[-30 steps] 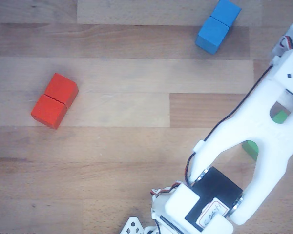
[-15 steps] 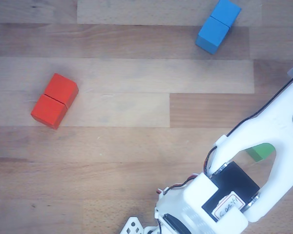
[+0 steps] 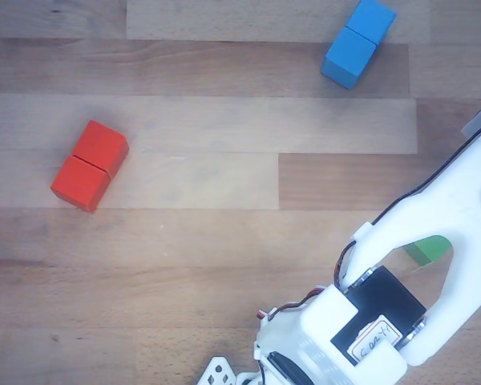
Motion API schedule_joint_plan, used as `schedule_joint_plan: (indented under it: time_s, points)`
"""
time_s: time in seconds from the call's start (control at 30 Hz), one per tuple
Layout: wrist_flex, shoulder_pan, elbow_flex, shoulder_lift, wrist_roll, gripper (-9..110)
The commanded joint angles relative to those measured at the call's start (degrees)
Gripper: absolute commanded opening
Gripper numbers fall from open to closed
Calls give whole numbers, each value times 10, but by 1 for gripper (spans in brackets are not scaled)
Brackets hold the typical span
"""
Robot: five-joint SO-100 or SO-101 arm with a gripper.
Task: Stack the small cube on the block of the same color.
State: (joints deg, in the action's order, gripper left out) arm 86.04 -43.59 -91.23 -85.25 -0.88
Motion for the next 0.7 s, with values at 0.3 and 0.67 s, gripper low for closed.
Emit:
schedule_joint_plan:
  time_s: [0.3,0.67]
  points:
    - [16,-5,5,9,-6,0]
    - [15,-6,4,35,-6,0]
